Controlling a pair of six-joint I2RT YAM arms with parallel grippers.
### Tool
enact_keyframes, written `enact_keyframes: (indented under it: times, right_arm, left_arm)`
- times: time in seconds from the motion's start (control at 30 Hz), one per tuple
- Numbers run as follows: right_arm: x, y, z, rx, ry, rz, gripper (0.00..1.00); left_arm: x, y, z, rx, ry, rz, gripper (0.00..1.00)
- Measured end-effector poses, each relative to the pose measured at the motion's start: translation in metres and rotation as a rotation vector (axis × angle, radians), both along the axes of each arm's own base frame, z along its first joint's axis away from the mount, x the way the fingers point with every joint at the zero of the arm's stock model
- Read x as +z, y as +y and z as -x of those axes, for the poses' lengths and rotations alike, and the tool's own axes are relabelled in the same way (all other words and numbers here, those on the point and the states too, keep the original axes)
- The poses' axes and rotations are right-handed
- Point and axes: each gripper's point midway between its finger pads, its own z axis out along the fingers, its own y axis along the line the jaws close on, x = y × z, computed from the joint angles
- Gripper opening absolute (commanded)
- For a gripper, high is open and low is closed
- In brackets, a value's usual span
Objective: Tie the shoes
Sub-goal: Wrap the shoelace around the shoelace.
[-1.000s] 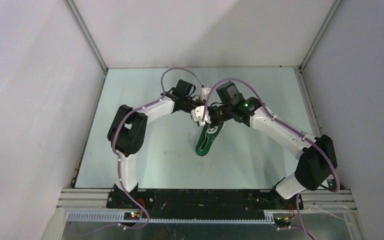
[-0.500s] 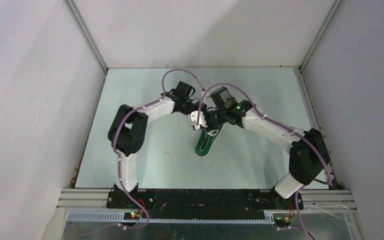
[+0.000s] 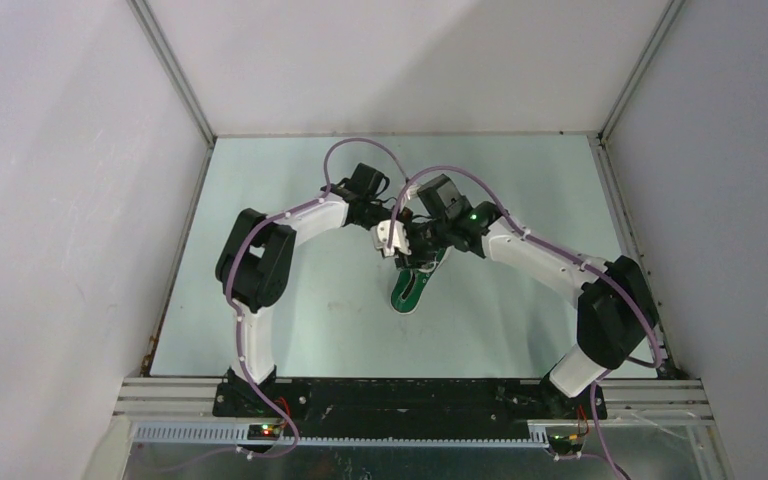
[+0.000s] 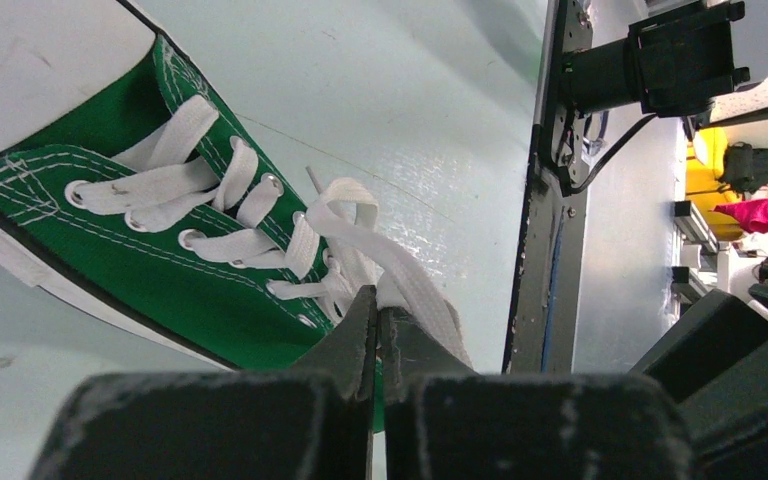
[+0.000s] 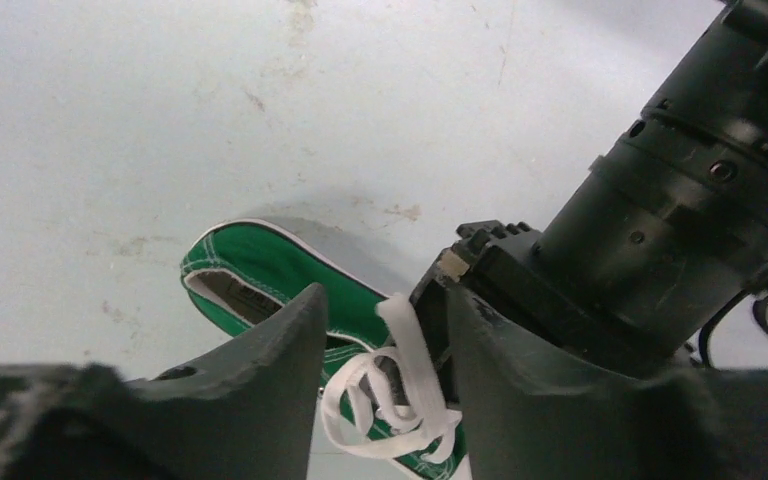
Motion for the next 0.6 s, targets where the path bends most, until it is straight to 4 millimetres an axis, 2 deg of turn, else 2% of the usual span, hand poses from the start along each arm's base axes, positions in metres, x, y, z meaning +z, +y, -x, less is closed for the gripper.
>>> enact_keyframes:
  times: [0.07,0.13,0.4,0.47,0.6]
  right_arm:
    - [-0.001,-0.005,0.001,-0.041,0.045,0.003,0.59]
    - [0.001,-0.016,-0.005,-0.117,0.097,-0.002,0.58]
    - [0.024,-0.073,-0.044,-0.574,0.296,-0.082,0.39]
    - [0.019,-0.077,-0.041,-0.615,0.334,-0.080,0.39]
    - [0.000,-0.069,-0.024,-0.613,0.392,-0.035,0.44]
  left_arm:
    - [0.000,-0.001,-0.002,0.006,-0.003,0.004,0.00]
    - [0.000,-0.002,-0.002,0.011,0.003,0.011,0.00]
    - [-0.007,-0.003,0.002,0.040,0.057,0.006,0.00]
    - [-0.006,-0.003,0.002,0.048,0.064,0.008,0.00]
    - [-0.006,-0.005,0.000,0.066,0.078,0.011,0.00]
